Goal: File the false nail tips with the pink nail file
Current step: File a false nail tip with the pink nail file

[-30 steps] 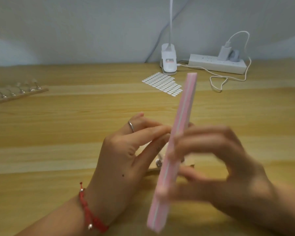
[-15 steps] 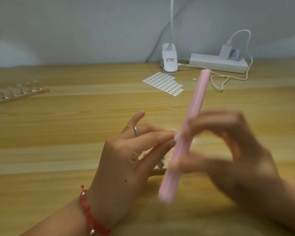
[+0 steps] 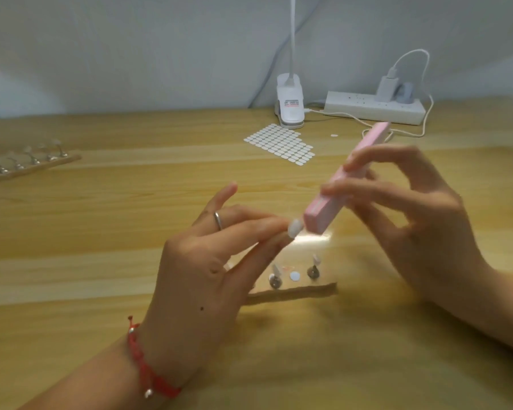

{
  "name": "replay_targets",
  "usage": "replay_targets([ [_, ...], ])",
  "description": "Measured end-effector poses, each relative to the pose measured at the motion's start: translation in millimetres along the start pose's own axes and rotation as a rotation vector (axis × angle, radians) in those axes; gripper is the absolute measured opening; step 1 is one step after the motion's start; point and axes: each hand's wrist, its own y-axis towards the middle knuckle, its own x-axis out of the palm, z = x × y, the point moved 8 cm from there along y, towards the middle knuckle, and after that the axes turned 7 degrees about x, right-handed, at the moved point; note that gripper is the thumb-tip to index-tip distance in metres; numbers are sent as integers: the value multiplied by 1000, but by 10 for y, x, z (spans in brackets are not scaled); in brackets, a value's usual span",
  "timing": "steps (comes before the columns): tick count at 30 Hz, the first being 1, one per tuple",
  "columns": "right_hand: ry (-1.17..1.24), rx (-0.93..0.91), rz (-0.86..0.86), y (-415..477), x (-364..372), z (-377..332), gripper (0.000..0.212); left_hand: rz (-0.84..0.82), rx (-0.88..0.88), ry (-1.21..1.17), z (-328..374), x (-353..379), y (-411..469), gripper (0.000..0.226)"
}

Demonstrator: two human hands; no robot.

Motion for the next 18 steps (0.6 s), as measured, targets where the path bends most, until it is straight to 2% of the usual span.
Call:
replay_targets([
  [1,-61,57,40,54,-61,121,37,22,-12,-8,-8,-11,7,13],
  [4,-58,53,59,39,-103,162,39,52,-121,-95,-85,-21,6,10],
  [8,12,-180,-45,-126,31,-147,38,80,-277,-183,-223,-19,-30,12],
  [11,-140,-348,-92,-215,150,-342,36,44,-363,-302,-269,59,-80,14],
  [14,-180,-287,-52,-99,45,-224,38,-20,-383,-372,-257,117,-81,17],
  [18,-130,-242,-61,-139,91,-282,25,-49,-450,-454,-299,159,-112,18],
])
